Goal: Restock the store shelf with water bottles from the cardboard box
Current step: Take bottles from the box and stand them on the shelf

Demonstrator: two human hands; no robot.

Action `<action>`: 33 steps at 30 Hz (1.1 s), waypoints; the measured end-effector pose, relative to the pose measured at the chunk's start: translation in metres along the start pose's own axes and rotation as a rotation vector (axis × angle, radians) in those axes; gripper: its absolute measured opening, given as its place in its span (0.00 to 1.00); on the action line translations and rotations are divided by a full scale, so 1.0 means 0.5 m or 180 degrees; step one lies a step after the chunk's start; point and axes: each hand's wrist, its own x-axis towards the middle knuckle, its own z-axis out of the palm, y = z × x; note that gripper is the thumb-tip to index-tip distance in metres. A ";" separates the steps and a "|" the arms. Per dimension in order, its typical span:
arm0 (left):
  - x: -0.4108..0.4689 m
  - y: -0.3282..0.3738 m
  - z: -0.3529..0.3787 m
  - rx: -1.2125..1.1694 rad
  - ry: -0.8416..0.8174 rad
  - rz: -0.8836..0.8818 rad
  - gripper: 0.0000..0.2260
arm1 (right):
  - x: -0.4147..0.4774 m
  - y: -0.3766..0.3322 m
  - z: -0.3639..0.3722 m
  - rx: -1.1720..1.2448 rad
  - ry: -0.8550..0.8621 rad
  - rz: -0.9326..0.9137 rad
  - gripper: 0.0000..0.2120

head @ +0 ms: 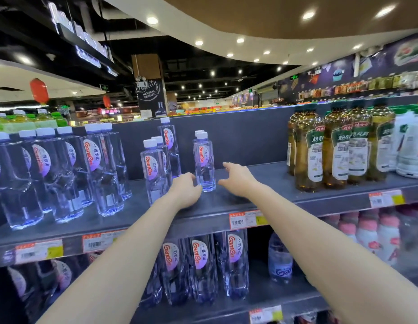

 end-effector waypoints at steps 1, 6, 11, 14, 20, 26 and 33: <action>-0.010 0.008 0.004 0.0043 -0.0010 0.0012 0.20 | -0.016 0.004 -0.006 -0.0149 0.0018 -0.0026 0.33; -0.081 0.079 0.003 0.0495 0.0257 0.0322 0.21 | -0.116 0.013 -0.061 -0.0554 0.0346 -0.0199 0.28; -0.195 0.188 -0.007 0.0700 0.0378 0.0652 0.23 | -0.261 0.034 -0.151 -0.0946 0.0319 -0.0274 0.28; -0.289 0.262 0.016 0.0733 0.0299 0.0798 0.25 | -0.384 0.088 -0.228 -0.1073 0.0270 -0.0178 0.29; -0.500 0.452 0.142 0.0258 -0.0124 0.1164 0.25 | -0.693 0.279 -0.395 -0.1344 0.0139 0.0377 0.25; -0.678 0.701 0.330 0.0723 -0.0789 0.1736 0.26 | -0.984 0.486 -0.551 -0.1720 0.0034 0.1151 0.20; -0.817 0.952 0.533 0.0894 -0.1160 0.2383 0.26 | -1.180 0.684 -0.671 -0.1598 0.0052 0.1755 0.20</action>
